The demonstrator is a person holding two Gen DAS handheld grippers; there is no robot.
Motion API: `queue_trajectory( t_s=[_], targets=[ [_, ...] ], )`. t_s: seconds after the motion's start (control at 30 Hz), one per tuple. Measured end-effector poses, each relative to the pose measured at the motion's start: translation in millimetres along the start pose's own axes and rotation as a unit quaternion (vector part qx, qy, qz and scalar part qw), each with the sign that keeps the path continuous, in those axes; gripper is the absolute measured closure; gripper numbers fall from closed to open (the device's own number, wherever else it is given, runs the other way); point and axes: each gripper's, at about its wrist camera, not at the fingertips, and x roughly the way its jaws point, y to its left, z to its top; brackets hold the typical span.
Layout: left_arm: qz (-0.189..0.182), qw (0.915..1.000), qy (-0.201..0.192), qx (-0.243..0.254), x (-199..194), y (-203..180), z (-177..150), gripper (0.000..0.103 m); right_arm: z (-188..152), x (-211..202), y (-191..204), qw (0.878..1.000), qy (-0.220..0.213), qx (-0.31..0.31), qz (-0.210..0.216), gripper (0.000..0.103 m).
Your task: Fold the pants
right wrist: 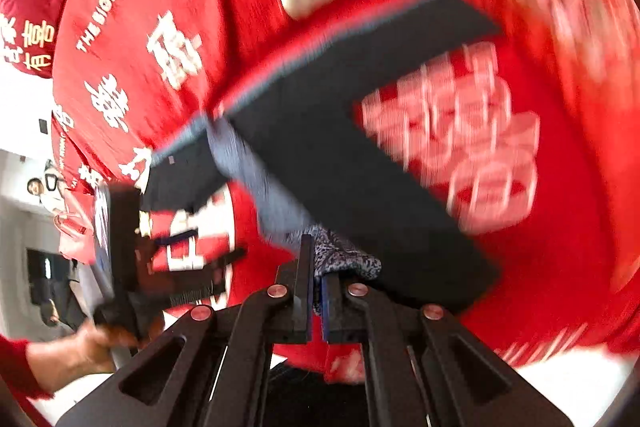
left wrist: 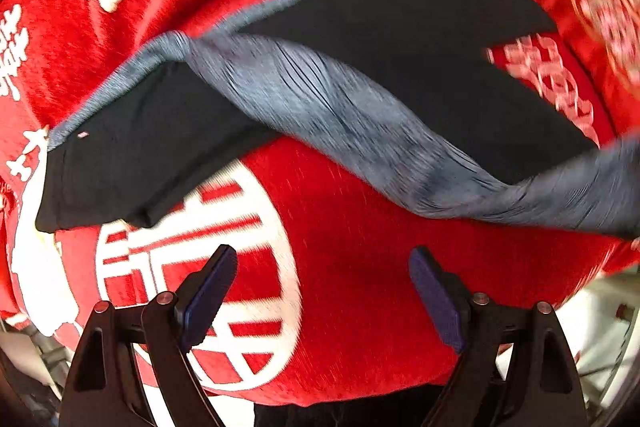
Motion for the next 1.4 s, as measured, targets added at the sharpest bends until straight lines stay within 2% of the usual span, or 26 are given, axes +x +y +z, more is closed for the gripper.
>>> queue_trajectory(
  t_s=[0.13, 0.23, 0.33, 0.43, 0.47, 0.5, 0.53, 0.57, 0.6, 0.67, 0.73, 0.77, 0.8, 0.83, 0.93, 0.97, 1.0, 1.03, 1.07, 1.13, 1.17, 1.2, 1.27, 1.3, 1.37, 1.4],
  targets=[
    [0.013, 0.9986, -0.03, -0.041, -13.9, 14.7, 41.9, 0.014, 96.4, -7.6, -12.0, 0.999, -0.006, -0.036, -0.03, 0.1],
    [0.03, 0.9966, -0.032, -0.07, -4.7, 19.0, 77.5, 0.015, 169.7, 1.9, -33.0, 0.999, -0.004, -0.034, -0.037, 0.1],
    [0.04, 0.9935, -0.033, -0.102, 11.5, 31.3, 109.9, 0.014, 223.5, 30.5, -56.8, 0.997, 0.018, -0.018, -0.07, 0.097],
    [0.053, 0.991, -0.03, -0.119, 35.2, 34.1, 139.6, 0.014, 257.8, 61.1, -75.0, 0.992, 0.055, -0.021, -0.111, 0.096],
    [0.057, 0.9904, -0.026, -0.123, 42.8, 33.8, 150.3, 0.014, 265.0, 70.8, -79.7, 0.99, 0.072, -0.025, -0.118, 0.088],
    [0.062, 0.9897, -0.02, -0.128, 50.1, 34.2, 159.7, 0.014, 268.4, 74.6, -81.4, 0.989, 0.08, -0.027, -0.119, 0.063],
    [0.062, 0.9891, -0.019, -0.132, 53.8, 35.0, 166.4, 0.014, 271.7, 76.9, -82.7, 0.989, 0.088, -0.025, -0.113, 0.046],
    [0.059, 0.9887, -0.021, -0.136, 56.8, 35.5, 174.2, 0.014, 274.3, 76.1, -83.5, 0.99, 0.089, -0.025, -0.107, 0.013],
    [0.06, 0.9886, -0.021, -0.136, 57.8, 34.4, 177.3, 0.014, 278.8, 71.2, -81.6, 0.99, 0.078, -0.032, -0.109, 0.01],
    [0.065, 0.9893, -0.02, -0.129, 63.3, 30.3, 185.6, 0.014, 286.4, 58.9, -76.1, 0.991, 0.063, -0.046, -0.112, 0.01],
    [0.072, 0.9905, -0.009, -0.117, 72.8, 22.7, 188.3, 0.014, 291.3, 49.7, -71.3, 0.988, 0.055, -0.057, -0.134, 0.011],
    [0.074, 0.9908, -0.005, -0.113, 76.4, 19.5, 186.6, 0.014, 292.6, 49.9, -68.2, 0.987, 0.055, -0.063, -0.136, 0.015],
    [0.075, 0.9909, -0.001, -0.112, 80.9, 17.3, 188.6, 0.014, 290.2, 55.0, -65.7, 0.986, 0.066, -0.072, -0.134, 0.024],
    [0.075, 0.9909, 0.0, -0.111, 83.1, 15.3, 189.0, 0.014, 284.8, 66.1, -63.6, 0.983, 0.086, -0.085, -0.138, 0.028],
    [0.083, 0.9905, -0.002, -0.109, 89.4, 10.0, 189.7, 0.014, 270.0, 102.1, -60.9, 0.967, 0.124, -0.125, -0.185, 0.043],
    [0.084, 0.9902, -0.003, -0.111, 90.8, 7.9, 189.5, 0.014, 263.6, 115.2, -62.2, 0.963, 0.139, -0.131, -0.19, 0.059],
    [0.083, 0.9899, -0.008, -0.115, 93.1, 7.6, 189.3, 0.014, 254.9, 129.7, -63.4, 0.959, 0.152, -0.139, -0.193, 0.065],
    [0.082, 0.9896, -0.013, -0.117, 94.6, 7.6, 189.5, 0.013, 247.6, 140.8, -63.8, 0.956, 0.161, -0.147, -0.197, 0.065],
    [0.085, 0.989, -0.018, -0.12, 95.1, 6.1, 189.5, 0.005, 240.0, 151.6, -64.2, 0.952, 0.162, -0.158, -0.206, 0.065],
    [0.1, 0.9869, -0.025, -0.124, 101.8, 8.9, 193.3, 0.001, 234.7, 166.1, -63.1, 0.947, 0.14, -0.182, -0.223, 0.065],
    [0.093, 0.9871, -0.027, -0.127, 102.6, 9.5, 196.6, 0.001, 239.9, 166.2, -58.8, 0.947, 0.114, -0.197, -0.226, 0.065],
    [0.087, 0.9872, -0.021, -0.132, 102.0, 13.4, 200.8, 0.001, 246.5, 166.8, -57.6, 0.945, 0.107, -0.2, -0.234, 0.065],
    [0.09, 0.9854, -0.035, -0.141, 91.7, 22.5, 206.7, 0.001, 256.7, 163.4, -62.4, 0.953, 0.112, -0.165, -0.227, 0.065],
    [0.103, 0.9822, -0.06, -0.145, 80.8, 29.3, 209.7, 0.001, 261.7, 155.9, -65.6, 0.96, 0.11, -0.142, -0.215, 0.064],
    [0.11, 0.979, -0.077, -0.153, 77.0, 42.0, 215.3, 0.001, 262.5, 142.2, -62.8, 0.961, 0.103, -0.142, -0.212, 0.062],
    [0.111, 0.9794, -0.061, -0.157, 84.9, 48.4, 219.2, 0.001, 259.3, 137.1, -59.2, 0.959, 0.102, -0.153, -0.214, 0.058]
  ],
)
